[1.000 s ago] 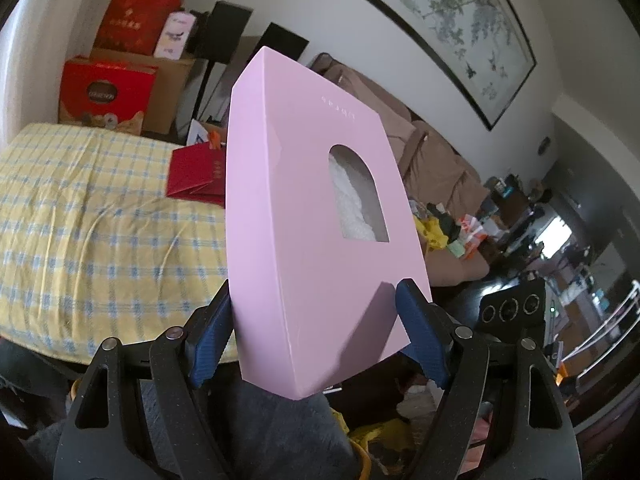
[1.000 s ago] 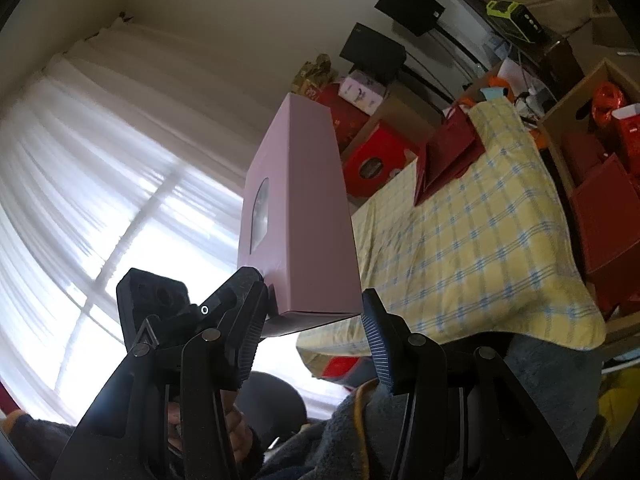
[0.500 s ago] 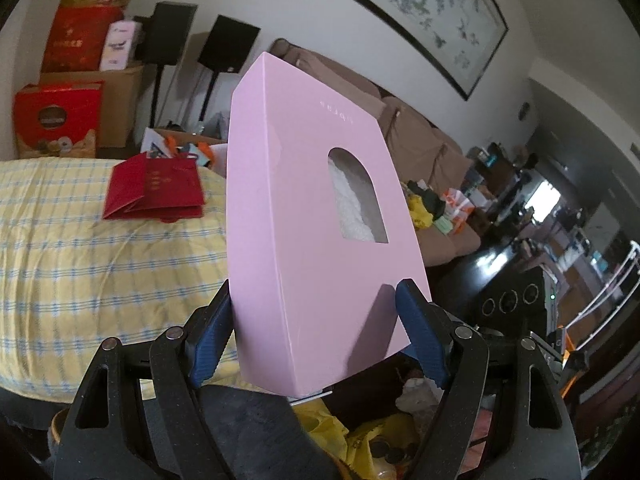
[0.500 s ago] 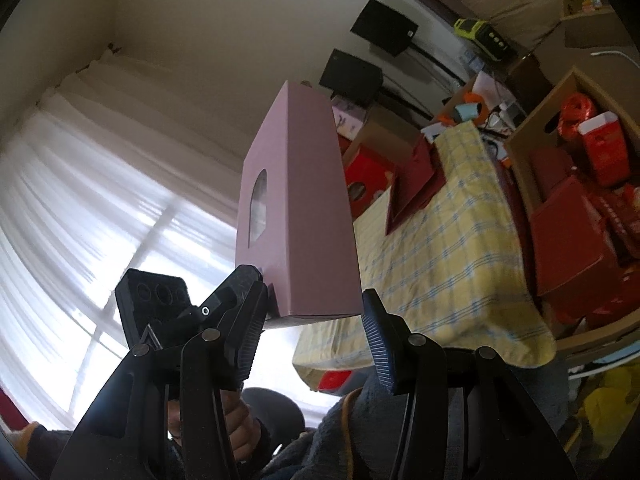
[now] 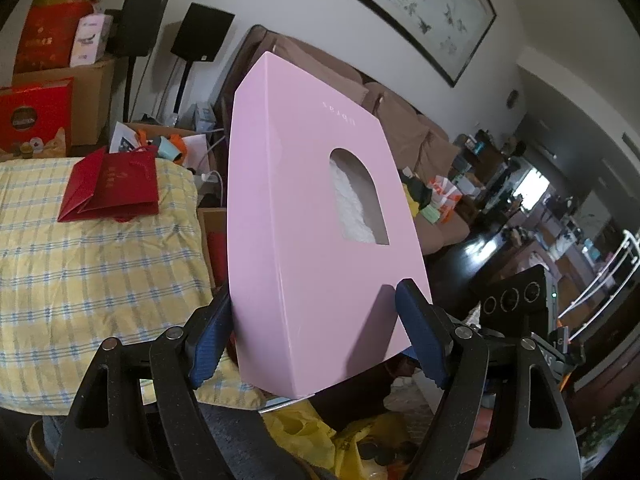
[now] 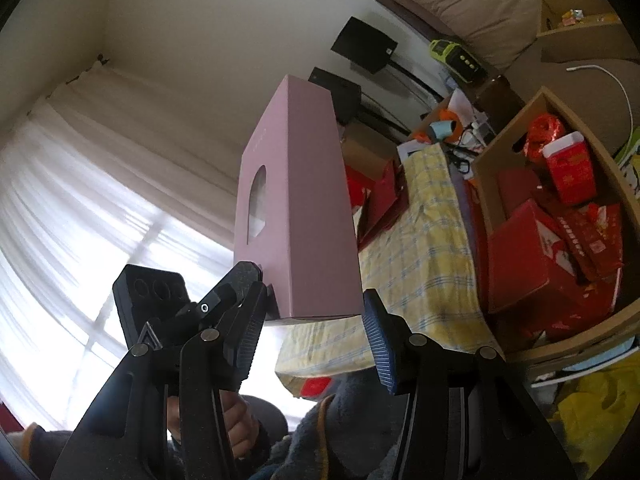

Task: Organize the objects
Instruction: 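Carry the pink tissue box with both tools over the cardboard box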

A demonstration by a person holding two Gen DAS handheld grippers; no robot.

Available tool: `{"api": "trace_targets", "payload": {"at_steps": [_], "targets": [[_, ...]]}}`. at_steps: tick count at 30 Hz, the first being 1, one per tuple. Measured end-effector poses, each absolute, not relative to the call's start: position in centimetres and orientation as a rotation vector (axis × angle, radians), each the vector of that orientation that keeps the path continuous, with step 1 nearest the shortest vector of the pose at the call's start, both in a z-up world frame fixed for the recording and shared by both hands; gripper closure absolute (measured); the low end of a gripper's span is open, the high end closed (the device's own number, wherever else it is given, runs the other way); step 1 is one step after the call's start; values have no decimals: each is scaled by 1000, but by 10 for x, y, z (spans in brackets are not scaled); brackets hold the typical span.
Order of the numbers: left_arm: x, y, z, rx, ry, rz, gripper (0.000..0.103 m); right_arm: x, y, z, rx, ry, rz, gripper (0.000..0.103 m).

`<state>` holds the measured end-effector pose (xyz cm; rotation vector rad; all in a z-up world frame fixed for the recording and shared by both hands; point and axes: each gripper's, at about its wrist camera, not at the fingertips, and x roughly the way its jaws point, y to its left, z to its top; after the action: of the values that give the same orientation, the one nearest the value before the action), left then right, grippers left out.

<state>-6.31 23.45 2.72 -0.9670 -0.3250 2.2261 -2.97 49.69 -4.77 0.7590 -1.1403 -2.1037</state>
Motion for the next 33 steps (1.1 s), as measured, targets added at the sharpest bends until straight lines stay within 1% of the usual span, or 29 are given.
{"api": "trace_targets", "payload": {"at_steps": [6,16,33], "targets": [[-68,257,20,-984,-300,2214,26,-32,515,-59,756,-1198,-2097,53],[-83,288,-11,-1044,-294,2146,26,-31,550,-87,796,-1281,-2123,53],[-131,313,-84,-1212,-275,2061,26,-60,566,-159,945,-1448,-2073,53]]}}
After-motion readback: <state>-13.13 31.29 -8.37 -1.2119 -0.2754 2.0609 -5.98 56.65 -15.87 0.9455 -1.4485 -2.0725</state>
